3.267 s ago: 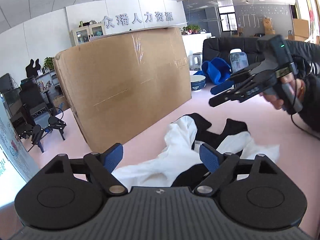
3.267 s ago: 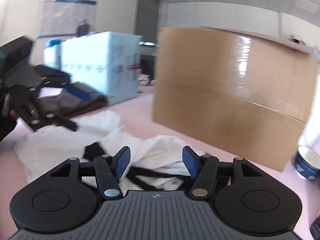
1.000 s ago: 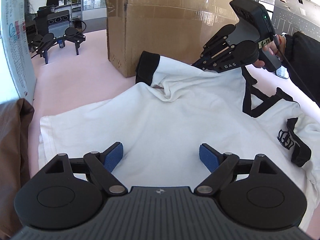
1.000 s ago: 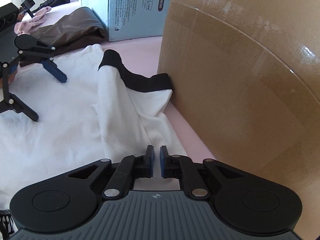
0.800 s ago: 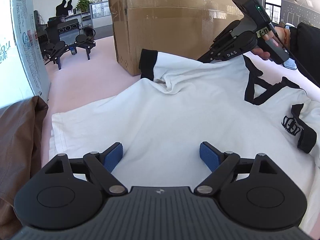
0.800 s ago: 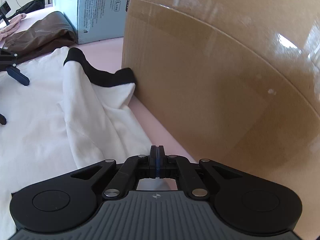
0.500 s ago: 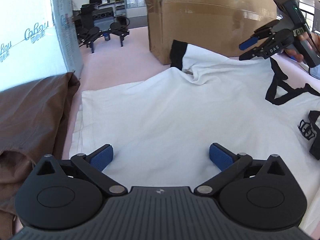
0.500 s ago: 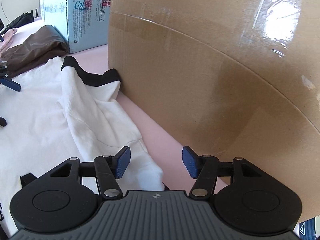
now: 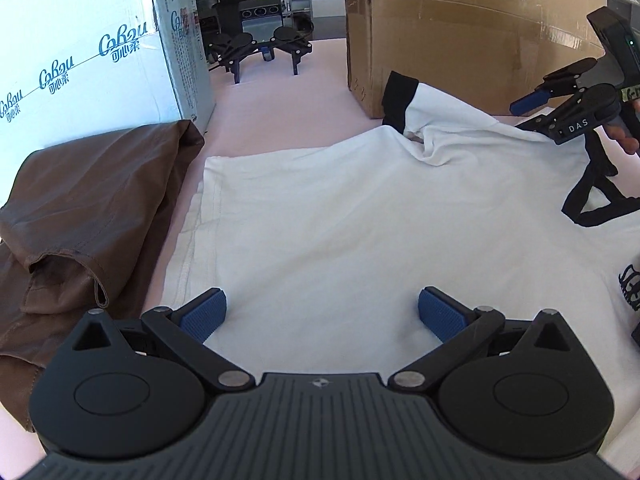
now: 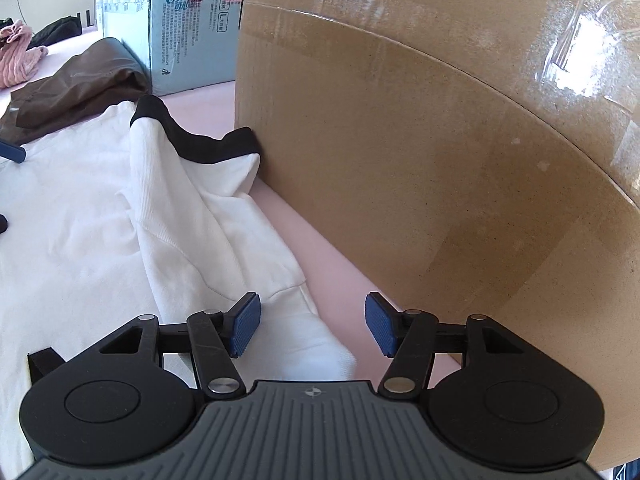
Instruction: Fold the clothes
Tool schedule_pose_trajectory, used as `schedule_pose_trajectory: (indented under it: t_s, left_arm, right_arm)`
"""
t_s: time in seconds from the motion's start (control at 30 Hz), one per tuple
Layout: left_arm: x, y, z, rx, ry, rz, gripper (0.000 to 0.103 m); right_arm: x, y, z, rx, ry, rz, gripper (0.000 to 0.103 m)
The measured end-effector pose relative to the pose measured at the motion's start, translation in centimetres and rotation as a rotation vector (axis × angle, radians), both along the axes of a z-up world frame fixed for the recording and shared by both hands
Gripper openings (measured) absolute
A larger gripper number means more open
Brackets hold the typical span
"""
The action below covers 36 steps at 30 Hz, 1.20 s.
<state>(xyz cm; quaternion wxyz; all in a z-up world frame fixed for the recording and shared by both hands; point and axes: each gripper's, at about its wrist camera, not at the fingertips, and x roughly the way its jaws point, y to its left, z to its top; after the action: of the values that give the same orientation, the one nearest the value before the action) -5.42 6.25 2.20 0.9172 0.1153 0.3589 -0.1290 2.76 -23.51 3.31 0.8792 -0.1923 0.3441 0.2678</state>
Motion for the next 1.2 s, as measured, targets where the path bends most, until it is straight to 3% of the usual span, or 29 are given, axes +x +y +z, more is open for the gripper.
schedule_pose_trajectory:
  t_s: [0.1,0.2,0.3,0.33,0.37,0.43,0.5,0.53,0.57,0.6,0.7,0.8,0.9,0.93,0.97,1.03,1.07,1.17,1.2]
  left_arm:
    - [-0.2,-0.5,0.1,0.062,-0.039,-0.063,0.103]
    - [-0.8,-0.3,-0.2,0.053,-0.064,-0.059,0.103]
    - [-1.1,0.1,0.0,0.081,-0.065,-0.081,0.103]
    - [-1.3,0.2,0.2,0.097,-0.059,-0.084,0.103]
    - [-1.6,0.5,0.4,0.123,-0.055,-0.087,0.103]
    - [-2.5,1.3,0.6,0.167,-0.053,-0.092,0.103]
    - [-3.2,2.2,0.7,0.172,-0.045,-0.090,0.103]
    - [-3.6,2.8,0.7,0.159,-0.037,-0.085,0.103]
    - [-4.0,3.8,0.6,0.131,-0.025,-0.074,0.103]
    - [-4.3,4.3,0.6,0.111,-0.014,-0.066,0.103]
    - [-5.0,5.8,0.4,0.045,-0.008,-0.048,0.103]
    - [-5.6,5.5,0.0,0.050,-0.066,-0.066,0.103]
    - [-5.9,4.3,0.3,0.132,-0.109,-0.112,0.103]
    - [-6.0,3.8,0.5,0.166,-0.120,-0.131,0.103]
    - [-6.2,3.2,0.9,0.217,-0.140,-0.167,0.103]
    - [-6.2,2.4,1.8,0.259,-0.177,-0.221,0.103]
    - [-6.2,1.9,2.4,0.260,-0.193,-0.248,0.103]
    - [-5.0,-0.1,4.5,0.074,-0.182,-0.315,0.103]
    - [-4.5,-0.8,5.3,0.012,-0.178,-0.337,0.103]
  right_arm:
    - [0.0,-0.1,0.0,0.010,0.006,0.006,0.057]
    - [0.1,-0.2,0.0,0.035,0.035,0.032,0.062]
    - [0.4,-0.1,-0.3,0.047,0.062,0.044,0.074]
    - [0.6,-0.1,-0.5,0.044,0.059,0.015,0.088]
    - [0.9,-0.2,-0.7,0.040,0.056,-0.016,0.095]
    - [1.2,-0.6,-0.9,0.080,0.101,-0.041,0.093]
    - [1.1,-1.0,-0.9,0.119,0.124,-0.028,0.078]
    - [0.8,-1.0,-0.7,0.126,0.122,-0.012,0.057]
    - [0.5,-1.0,-0.5,0.130,0.114,0.004,0.023]
    - [0.1,-1.0,-0.3,0.133,0.106,0.019,0.005]
    - [-1.0,-0.8,-0.1,0.074,0.046,-0.013,0.004]
    - [-1.3,-1.4,-0.4,0.082,0.020,-0.069,0.004]
    - [-1.0,-1.9,-0.5,0.094,0.020,-0.121,0.005]
    - [-0.9,-2.0,-0.5,0.095,0.025,-0.138,0.012]
    - [-0.9,-1.8,-0.2,0.069,0.005,-0.161,0.028]
    - [-1.3,-1.5,0.6,0.040,-0.047,-0.170,0.047]
    - [-1.6,-1.4,1.2,0.040,-0.077,-0.155,0.049]
    - [-1.7,-1.2,3.3,0.100,-0.105,-0.091,0.055]
    - [-0.9,-0.8,4.1,0.151,-0.068,-0.063,0.055]
